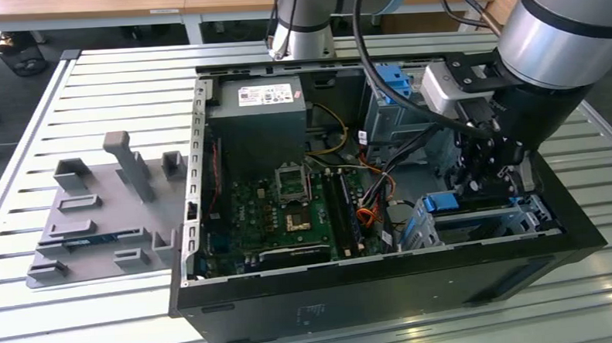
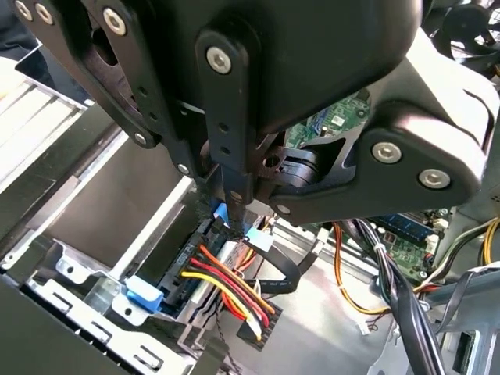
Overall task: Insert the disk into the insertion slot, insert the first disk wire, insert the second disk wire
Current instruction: 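Insert the second disk wire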
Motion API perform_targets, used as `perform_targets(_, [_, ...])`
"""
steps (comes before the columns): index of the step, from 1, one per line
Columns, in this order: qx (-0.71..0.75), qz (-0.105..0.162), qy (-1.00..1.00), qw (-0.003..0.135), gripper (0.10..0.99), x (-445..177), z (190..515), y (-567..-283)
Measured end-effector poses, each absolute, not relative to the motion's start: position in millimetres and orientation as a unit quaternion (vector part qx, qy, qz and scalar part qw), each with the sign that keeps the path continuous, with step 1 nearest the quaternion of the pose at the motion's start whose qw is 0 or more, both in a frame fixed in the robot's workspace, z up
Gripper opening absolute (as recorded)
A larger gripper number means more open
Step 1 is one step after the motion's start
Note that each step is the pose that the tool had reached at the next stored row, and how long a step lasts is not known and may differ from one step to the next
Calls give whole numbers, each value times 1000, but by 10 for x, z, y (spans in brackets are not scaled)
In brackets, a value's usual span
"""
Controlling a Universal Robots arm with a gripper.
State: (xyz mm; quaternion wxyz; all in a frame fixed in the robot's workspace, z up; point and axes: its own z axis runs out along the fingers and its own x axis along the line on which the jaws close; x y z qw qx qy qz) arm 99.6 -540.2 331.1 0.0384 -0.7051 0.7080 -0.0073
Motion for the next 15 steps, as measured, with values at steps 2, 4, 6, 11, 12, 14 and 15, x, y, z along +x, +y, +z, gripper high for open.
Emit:
perform_targets(2, [-705, -6, 708, 39, 196, 1007, 3311, -5409])
perform_targets(4, [-705, -6, 708, 40, 196, 1017, 3311, -5411])
perform_targets(6, [-705, -5, 708, 40, 196, 1021, 3311, -5413])
perform_targets(11, [-705, -5, 708, 41, 196, 1028, 3305, -5413])
perform_targets(12, [-705, -5, 708, 41, 196, 1030, 3305, -5414])
perform_targets(14, [-705, -5, 708, 41, 196, 1036, 3304, -5416])
perform_targets(15, [-705, -5, 708, 41, 196, 1038, 3304, -5420])
